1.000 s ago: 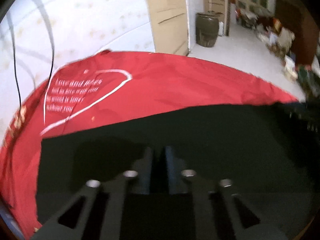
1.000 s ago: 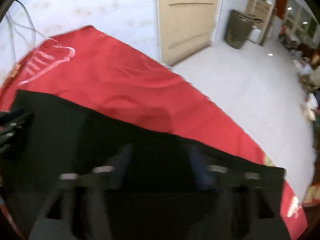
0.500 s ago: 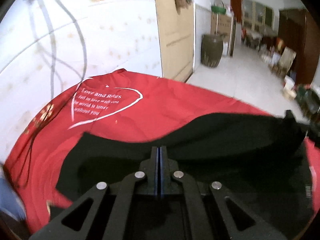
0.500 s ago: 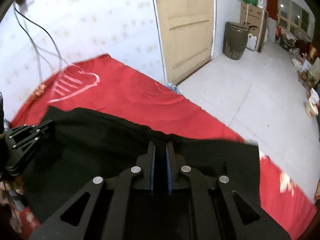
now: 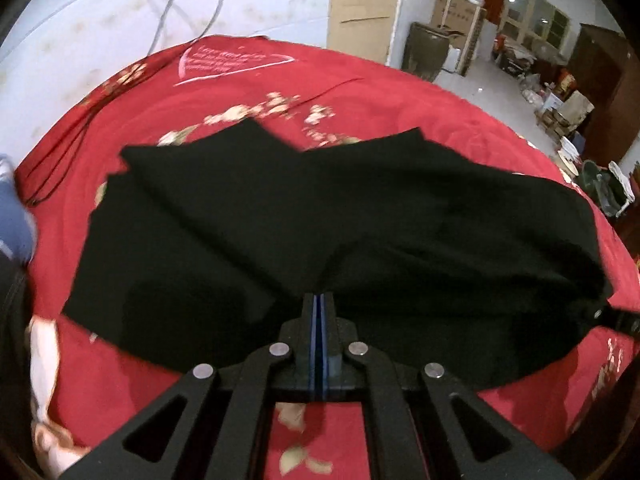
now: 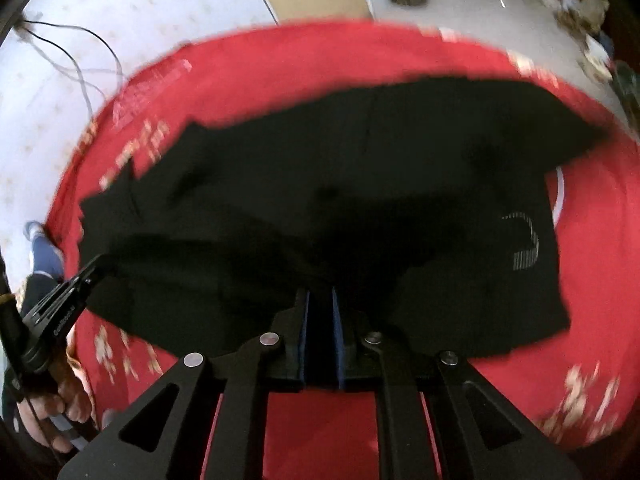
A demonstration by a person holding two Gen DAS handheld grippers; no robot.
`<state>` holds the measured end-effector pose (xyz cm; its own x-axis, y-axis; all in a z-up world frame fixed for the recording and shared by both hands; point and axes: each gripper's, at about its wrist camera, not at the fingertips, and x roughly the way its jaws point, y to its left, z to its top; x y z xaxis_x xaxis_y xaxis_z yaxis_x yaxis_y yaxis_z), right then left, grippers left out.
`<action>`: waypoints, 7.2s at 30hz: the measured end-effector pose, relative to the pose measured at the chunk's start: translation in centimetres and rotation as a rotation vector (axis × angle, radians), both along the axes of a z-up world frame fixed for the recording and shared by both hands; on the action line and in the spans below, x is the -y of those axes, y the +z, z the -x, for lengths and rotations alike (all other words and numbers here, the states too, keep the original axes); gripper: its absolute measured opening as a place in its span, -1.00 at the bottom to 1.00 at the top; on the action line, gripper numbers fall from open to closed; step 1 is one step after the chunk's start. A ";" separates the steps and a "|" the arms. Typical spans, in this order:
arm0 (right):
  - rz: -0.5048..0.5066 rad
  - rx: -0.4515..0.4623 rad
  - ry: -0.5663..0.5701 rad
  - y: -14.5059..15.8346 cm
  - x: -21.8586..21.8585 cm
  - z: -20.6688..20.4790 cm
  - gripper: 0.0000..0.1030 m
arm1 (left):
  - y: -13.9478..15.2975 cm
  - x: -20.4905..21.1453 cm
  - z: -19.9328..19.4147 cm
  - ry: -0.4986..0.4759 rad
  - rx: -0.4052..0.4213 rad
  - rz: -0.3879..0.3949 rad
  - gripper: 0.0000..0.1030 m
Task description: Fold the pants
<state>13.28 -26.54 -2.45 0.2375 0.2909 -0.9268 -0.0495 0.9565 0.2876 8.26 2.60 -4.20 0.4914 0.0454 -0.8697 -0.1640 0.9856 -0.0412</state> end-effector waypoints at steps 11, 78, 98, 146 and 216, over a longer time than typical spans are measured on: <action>-0.120 0.142 -0.112 3.9 1.9 1.8 -0.09 | 2.7 -3.4 -2.0 0.079 0.077 0.010 -0.15; -0.255 0.170 -0.134 0.5 2.4 -0.4 -0.09 | -1.9 -16.6 3.8 0.446 0.005 -0.005 -0.86; 0.041 -0.018 -0.025 0.1 0.2 0.8 -0.09 | 2.1 -7.3 4.0 0.199 0.061 -0.039 -0.61; 0.242 0.015 0.221 -2.0 -4.8 3.7 0.08 | -1.9 3.8 4.2 -0.145 -0.132 -0.022 -0.14; 0.078 0.135 0.232 -0.6 -7.8 4.8 0.25 | 2.8 -1.6 6.2 0.093 0.089 0.014 -0.13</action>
<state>8.46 -18.76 -3.06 0.2954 0.2815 -0.9129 -0.3030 0.9339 0.1899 2.09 4.16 -1.44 0.5606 0.0824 -0.8240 -0.2501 0.9654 -0.0737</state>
